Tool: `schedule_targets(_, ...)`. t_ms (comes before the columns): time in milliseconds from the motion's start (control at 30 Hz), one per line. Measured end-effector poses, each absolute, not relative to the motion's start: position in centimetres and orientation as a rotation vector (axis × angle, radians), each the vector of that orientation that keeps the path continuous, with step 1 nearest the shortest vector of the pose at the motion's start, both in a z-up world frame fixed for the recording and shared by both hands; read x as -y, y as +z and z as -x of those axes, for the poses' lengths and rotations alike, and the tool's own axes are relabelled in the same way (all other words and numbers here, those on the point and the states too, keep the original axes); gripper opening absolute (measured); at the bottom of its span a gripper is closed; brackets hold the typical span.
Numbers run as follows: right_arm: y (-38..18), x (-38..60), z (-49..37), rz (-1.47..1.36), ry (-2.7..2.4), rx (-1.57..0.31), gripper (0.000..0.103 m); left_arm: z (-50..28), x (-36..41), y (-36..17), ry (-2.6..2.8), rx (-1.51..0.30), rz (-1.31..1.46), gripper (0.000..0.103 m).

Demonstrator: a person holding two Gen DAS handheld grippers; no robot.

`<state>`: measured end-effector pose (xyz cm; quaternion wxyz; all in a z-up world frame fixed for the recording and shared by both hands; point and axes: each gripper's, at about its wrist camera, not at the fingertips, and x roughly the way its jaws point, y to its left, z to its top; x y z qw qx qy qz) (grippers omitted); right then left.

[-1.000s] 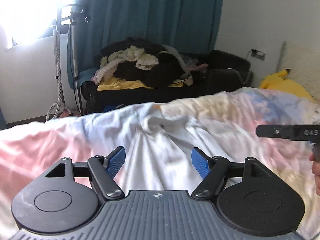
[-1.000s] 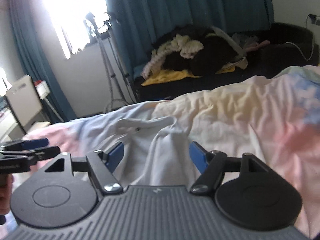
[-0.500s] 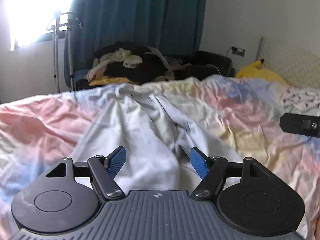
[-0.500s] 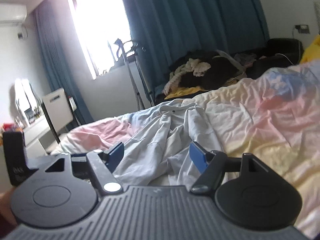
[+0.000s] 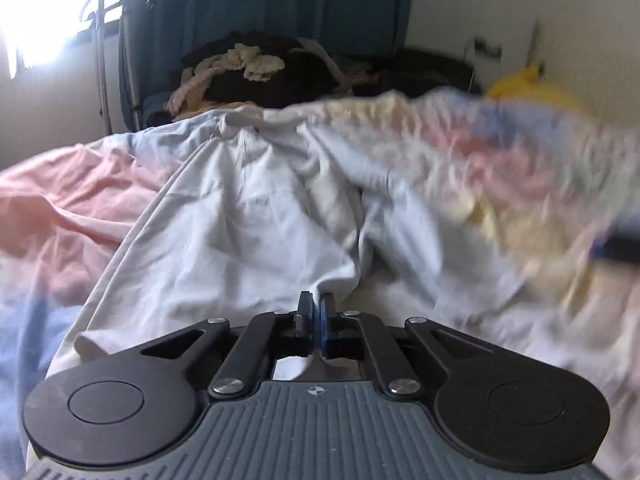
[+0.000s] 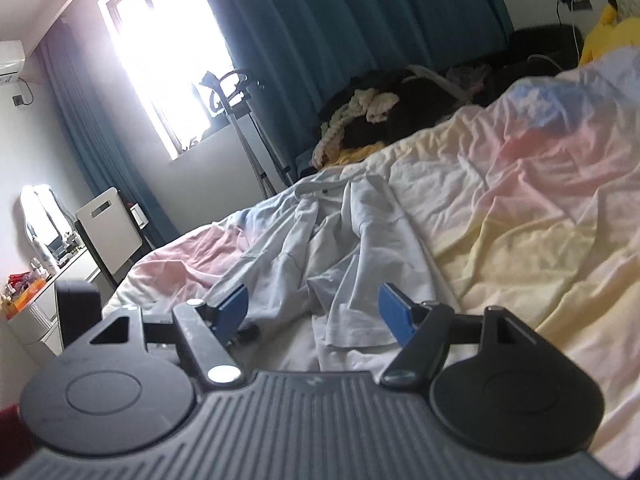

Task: Fold clothes
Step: 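Lower the shirt onto the bed and open both grippers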

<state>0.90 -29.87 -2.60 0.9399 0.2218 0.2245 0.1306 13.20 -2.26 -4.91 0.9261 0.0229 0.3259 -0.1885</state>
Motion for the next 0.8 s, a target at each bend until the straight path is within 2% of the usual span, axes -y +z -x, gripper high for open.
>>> schedule_targets(233,-3.6,29.8,-1.7,-0.528,0.296,-0.506,0.073,-16.1,-6.7,2.2,-0.363,-0.627,0.288,0.003)
schedule_targets(467,-4.1,28.8,-3.4,-0.524,0.324,-0.535,0.073,-21.1,-15.0,5.7,-0.12,-0.608,0.352,0.003)
schedule_targets(633,-5.5,28.4,-4.9,-0.51,0.313,-0.577,0.073,-25.5,-20.2,3.7,0.093,-0.661,0.359,0.003)
schedule_targets(800,-6.9,27.8,-6.3,-0.472,0.287,-0.611,0.073,-28.2,-24.4,-1.6,0.226,-0.745,0.37,0.003)
